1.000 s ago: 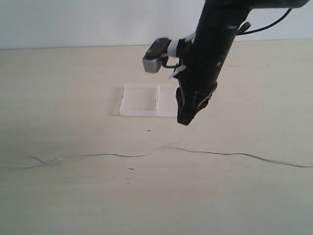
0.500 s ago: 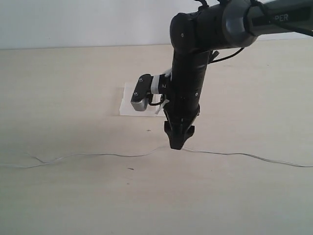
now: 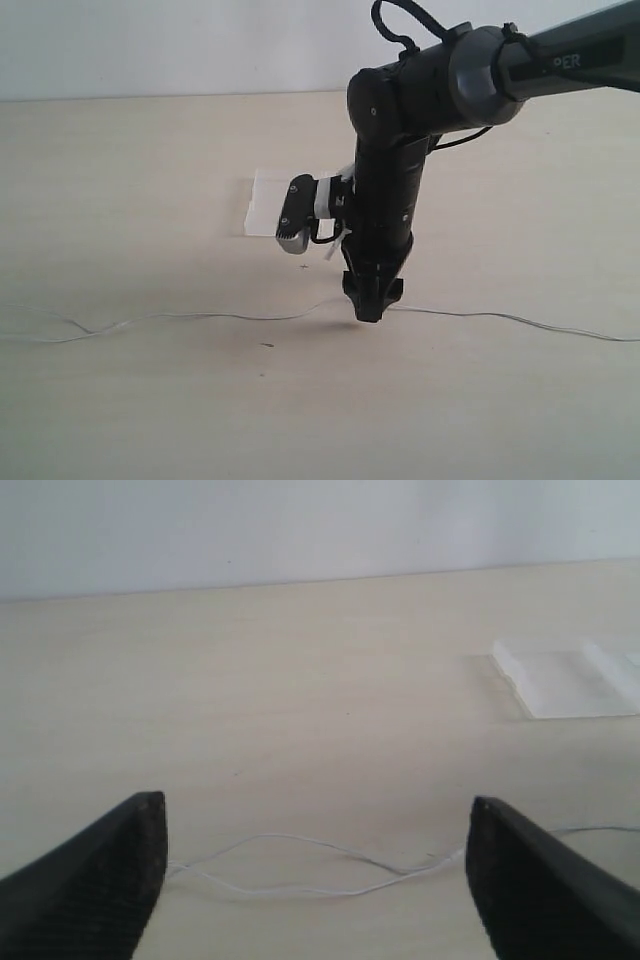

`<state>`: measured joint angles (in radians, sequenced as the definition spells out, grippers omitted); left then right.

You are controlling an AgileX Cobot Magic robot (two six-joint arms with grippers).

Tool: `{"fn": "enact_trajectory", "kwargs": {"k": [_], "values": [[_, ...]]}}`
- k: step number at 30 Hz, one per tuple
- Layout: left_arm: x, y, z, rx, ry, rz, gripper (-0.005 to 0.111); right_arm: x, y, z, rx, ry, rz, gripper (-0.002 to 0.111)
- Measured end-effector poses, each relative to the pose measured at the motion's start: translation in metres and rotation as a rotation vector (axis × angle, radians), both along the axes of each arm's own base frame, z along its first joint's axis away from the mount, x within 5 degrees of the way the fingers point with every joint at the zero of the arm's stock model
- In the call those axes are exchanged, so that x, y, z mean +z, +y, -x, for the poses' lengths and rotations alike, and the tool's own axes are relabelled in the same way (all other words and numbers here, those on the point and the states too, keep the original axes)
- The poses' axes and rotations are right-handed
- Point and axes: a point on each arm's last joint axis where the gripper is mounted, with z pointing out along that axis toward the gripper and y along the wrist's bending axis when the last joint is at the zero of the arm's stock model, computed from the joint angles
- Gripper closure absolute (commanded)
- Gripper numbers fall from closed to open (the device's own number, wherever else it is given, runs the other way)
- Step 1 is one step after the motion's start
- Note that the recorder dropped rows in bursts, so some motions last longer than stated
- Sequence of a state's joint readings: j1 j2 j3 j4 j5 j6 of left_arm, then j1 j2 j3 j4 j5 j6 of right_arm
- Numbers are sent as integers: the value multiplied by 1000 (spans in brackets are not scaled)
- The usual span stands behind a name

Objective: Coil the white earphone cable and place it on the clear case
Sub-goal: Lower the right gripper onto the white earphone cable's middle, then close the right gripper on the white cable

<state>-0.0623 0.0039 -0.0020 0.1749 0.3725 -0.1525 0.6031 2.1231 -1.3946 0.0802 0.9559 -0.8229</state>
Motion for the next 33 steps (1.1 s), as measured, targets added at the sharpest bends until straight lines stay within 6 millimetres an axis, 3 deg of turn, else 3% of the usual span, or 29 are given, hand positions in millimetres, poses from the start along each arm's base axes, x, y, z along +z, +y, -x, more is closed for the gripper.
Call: {"fn": "enact_trajectory", "kwargs": {"k": [8,17,33], "values": [[0,-1,0,-21,0,0,29,-4,0,-1,-16,-31,-16,47],[0,-1,0,-21,0,0,29,-6,0,-1,-42,-36,-17,56],[0,-1,0,-21,0,0,29,-6,0,0,-81,-34,-21,57]]}}
